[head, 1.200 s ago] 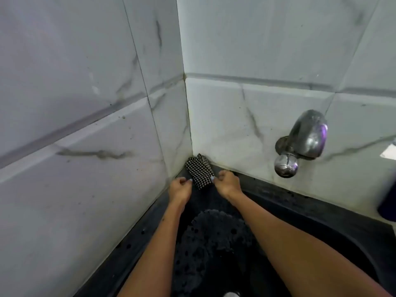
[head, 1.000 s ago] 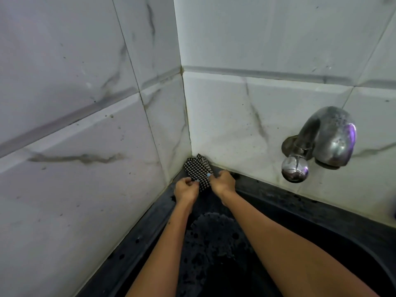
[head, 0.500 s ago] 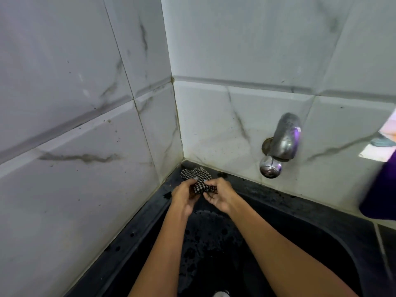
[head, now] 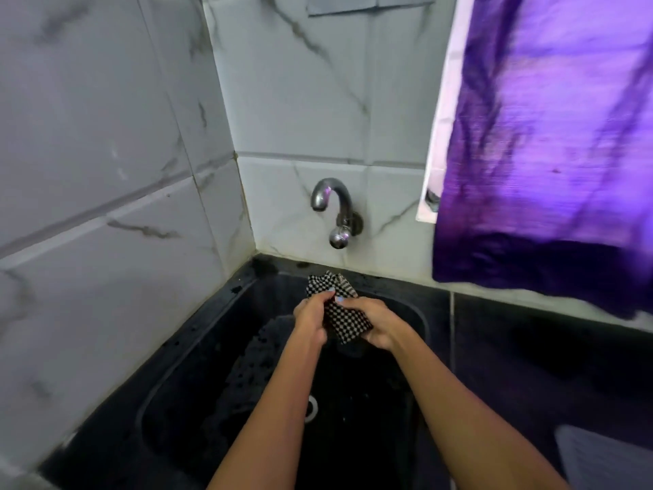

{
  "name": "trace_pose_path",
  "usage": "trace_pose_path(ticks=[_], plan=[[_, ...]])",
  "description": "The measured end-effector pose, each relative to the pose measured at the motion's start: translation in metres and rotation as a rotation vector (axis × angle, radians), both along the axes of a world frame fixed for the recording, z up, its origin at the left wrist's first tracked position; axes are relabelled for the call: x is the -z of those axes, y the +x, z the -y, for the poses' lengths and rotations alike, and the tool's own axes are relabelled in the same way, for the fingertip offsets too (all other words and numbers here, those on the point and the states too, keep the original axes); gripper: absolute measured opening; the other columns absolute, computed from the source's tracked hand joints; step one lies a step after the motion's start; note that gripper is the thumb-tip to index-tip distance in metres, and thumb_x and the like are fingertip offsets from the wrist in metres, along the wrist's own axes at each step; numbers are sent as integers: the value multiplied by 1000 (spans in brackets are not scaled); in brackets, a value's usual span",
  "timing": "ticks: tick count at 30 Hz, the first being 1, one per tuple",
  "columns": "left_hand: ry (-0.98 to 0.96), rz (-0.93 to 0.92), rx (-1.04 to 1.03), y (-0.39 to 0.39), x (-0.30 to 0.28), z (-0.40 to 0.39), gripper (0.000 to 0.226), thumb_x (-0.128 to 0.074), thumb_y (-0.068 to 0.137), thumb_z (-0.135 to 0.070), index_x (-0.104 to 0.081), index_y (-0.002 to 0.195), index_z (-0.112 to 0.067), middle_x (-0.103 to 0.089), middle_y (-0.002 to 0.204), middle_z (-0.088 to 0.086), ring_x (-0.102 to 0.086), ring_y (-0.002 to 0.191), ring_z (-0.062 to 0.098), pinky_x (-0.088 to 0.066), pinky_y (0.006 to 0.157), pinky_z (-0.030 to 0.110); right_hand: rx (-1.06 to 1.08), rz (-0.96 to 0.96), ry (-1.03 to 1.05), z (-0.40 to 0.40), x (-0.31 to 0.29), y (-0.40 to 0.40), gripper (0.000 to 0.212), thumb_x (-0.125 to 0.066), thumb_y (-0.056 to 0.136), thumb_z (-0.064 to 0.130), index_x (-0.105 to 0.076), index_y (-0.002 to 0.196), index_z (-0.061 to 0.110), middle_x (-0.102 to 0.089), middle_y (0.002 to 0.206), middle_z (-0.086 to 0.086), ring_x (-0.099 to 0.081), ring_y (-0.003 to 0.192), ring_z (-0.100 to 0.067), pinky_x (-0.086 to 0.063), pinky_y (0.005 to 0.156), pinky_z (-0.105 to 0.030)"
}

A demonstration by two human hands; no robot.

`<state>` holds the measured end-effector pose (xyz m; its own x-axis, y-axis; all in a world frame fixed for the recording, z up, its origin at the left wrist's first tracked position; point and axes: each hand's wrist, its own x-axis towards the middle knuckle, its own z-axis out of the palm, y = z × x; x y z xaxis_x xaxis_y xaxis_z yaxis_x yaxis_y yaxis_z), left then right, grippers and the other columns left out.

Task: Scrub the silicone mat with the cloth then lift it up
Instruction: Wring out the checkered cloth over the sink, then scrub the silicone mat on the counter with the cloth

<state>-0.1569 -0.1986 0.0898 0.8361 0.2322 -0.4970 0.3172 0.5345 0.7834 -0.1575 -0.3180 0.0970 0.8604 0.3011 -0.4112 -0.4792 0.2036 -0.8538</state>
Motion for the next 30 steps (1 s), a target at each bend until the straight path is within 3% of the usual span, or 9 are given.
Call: trace_pose_path(ticks=[5,8,11,15,17,21,24,27,30], plan=[[20,7,105,-69,-9,77,21,-71,77,-3,-60,94,3,-66,85,16,-63,72,27,-55,61,35,33,15,2,87,4,-71,37,-72,74,8,-62,108,-1,-66,110,-19,-64,93,-27,-53,86,-39],[7,9,180,-102,-10,124,17,-72,77,-4,-61,88,2,-65,82,15,-63,71,26,-55,72,41,13,21,-27,140,0,-112,30,-70,77,6,-64,106,3,-67,108,-16,-64,98,-27,-51,90,-38],[-8,24,242,-133,-3,171,22,-71,78,-4,-62,96,4,-66,88,16,-64,76,27,-54,78,41,34,33,-41,189,-2,-154,25,-69,77,6,-65,102,5,-69,103,-13,-65,95,-24,-52,87,-35],[-12,47,291,-174,3,230,30,-70,81,-10,-62,107,1,-67,87,12,-63,74,23,-54,62,33,155,45,89,237,0,-208,37,-65,77,6,-60,113,-3,-65,109,-19,-64,92,-25,-53,83,-34],[0,66,318,-192,3,254,26,-69,82,-12,-63,104,-1,-66,82,10,-62,69,19,-53,54,26,196,51,150,256,2,-233,30,-58,84,3,-59,113,-3,-67,101,-16,-65,84,-22,-55,75,-29],[115,99,388,-226,10,286,25,-71,82,-15,-62,102,-5,-65,82,5,-59,64,12,-47,43,17,246,47,230,296,12,-274,21,-50,87,0,-59,106,-1,-71,87,-11,-68,73,-17,-56,63,-24],[288,109,440,-242,20,293,34,-74,79,-20,-55,105,-7,-60,81,6,-49,56,11,-34,36,15,286,9,225,316,22,-294,36,-52,82,-4,-54,118,0,-66,98,-15,-65,81,-23,-56,68,-29],[518,130,473,-250,31,298,32,-77,75,-32,-58,93,-13,-67,88,7,-58,64,16,-49,53,24,321,-42,226,331,28,-308,43,-56,75,-3,-53,118,0,-64,107,-20,-63,91,-29,-53,83,-38],[880,211,526,-260,39,298,22,-63,87,-32,-64,96,-12,-69,104,12,-63,98,29,-48,83,33,436,-47,189,339,31,-312,35,-52,83,-6,-54,117,-1,-64,105,-19,-64,89,-28,-58,72,-34]])
